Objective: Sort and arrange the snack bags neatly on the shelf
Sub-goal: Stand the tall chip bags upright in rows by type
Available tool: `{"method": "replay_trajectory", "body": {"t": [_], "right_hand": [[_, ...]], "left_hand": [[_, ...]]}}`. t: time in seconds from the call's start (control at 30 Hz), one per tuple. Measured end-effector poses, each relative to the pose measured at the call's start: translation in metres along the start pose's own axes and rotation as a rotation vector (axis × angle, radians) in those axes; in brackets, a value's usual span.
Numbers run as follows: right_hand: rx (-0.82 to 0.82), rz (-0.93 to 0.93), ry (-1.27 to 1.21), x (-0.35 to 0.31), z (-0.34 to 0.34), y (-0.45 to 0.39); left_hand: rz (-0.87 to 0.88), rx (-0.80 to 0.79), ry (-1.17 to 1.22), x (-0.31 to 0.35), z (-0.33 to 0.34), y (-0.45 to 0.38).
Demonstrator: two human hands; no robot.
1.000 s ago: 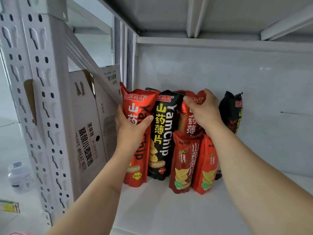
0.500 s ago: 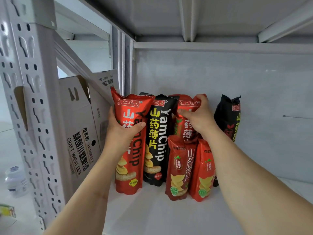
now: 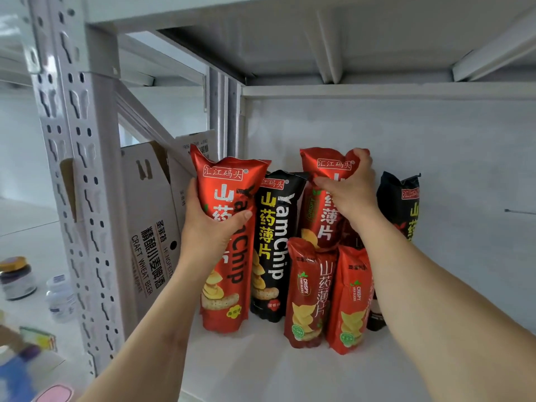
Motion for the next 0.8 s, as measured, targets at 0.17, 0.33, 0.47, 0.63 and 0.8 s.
{"method": "replay_trajectory", "body": {"t": [0.17,0.33,0.47,0.63,0.8], "right_hand": [[0.034,-0.107,-0.052,-0.038,-0.026,-0.016],[0.088,-0.185,-0.094,-0.077,-0.045,-0.010],[0.112,-0.235,-0.110,-0.090,-0.051,0.013],[0.131,-0.294,-0.187,-0.102,-0.062,0.046],[0.166,-0.394,-0.230,-0.136,-0.075,0.082]], "left_hand": [[0.062,0.035,-0.023,0.032,-0.002,0.009],[0.110,0.034,-0.058,0.056,-0.001,0.026],[0.112,0.013,-0.043,0.067,-0.002,0.045],[0.121,-0.023,-0.024,0.079,-0.008,0.067],[0.143,-0.016,-0.002,0.094,-0.024,0.091]]}}
Point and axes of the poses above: each hand's wrist, its own y-axis away from the middle knuckle, its own z-axis out of the palm, x = y × z, the point moved 5 cm from there along -y, towards the middle knuckle, and after that the axes turned 3 degrees about -z, right-handed, at the moved point
